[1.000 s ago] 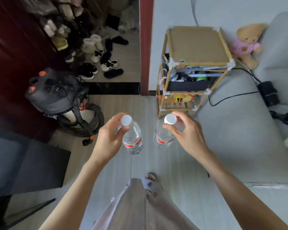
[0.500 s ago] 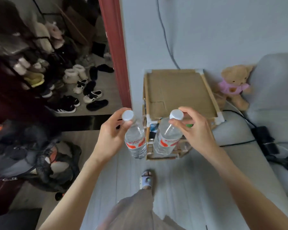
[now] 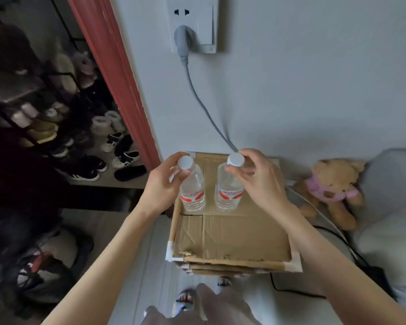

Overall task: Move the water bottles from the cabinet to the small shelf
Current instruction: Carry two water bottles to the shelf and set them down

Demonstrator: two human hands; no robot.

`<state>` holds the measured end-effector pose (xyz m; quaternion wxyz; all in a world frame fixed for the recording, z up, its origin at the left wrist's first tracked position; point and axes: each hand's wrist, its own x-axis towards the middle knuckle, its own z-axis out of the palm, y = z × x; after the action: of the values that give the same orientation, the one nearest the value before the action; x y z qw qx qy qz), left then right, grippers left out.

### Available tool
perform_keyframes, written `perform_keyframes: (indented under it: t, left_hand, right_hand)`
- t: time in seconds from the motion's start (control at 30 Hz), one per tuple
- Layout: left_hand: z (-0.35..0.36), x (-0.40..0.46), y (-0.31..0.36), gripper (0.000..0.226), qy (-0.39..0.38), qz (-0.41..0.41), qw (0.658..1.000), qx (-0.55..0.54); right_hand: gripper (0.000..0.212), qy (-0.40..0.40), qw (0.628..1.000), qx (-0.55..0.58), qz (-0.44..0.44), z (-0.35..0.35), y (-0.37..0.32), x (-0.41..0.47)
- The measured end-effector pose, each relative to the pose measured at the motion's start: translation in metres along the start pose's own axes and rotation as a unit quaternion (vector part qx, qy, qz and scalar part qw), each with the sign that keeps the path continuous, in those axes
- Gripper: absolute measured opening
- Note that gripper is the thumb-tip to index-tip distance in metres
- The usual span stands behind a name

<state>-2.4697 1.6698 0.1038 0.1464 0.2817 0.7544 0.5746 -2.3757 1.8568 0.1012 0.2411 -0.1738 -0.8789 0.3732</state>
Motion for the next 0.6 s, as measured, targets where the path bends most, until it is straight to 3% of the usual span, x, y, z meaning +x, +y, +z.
perform_keyframes:
  t: [0.2,0.6]
  left_hand:
    - [0.024,0.063,-0.007,0.021,-0.011,-0.009,0.997,0.070]
    - [0.044,0.136,-0.013,0.024,-0.029,-0.015,0.999,0.041]
  right_hand:
    - [0.045,-0.024,1.000,-0.008,-0.007,0.002,0.037,0.061]
    - [0.037,-0.002,0.999,-0.020,0.035,0.011,0.055,0.118]
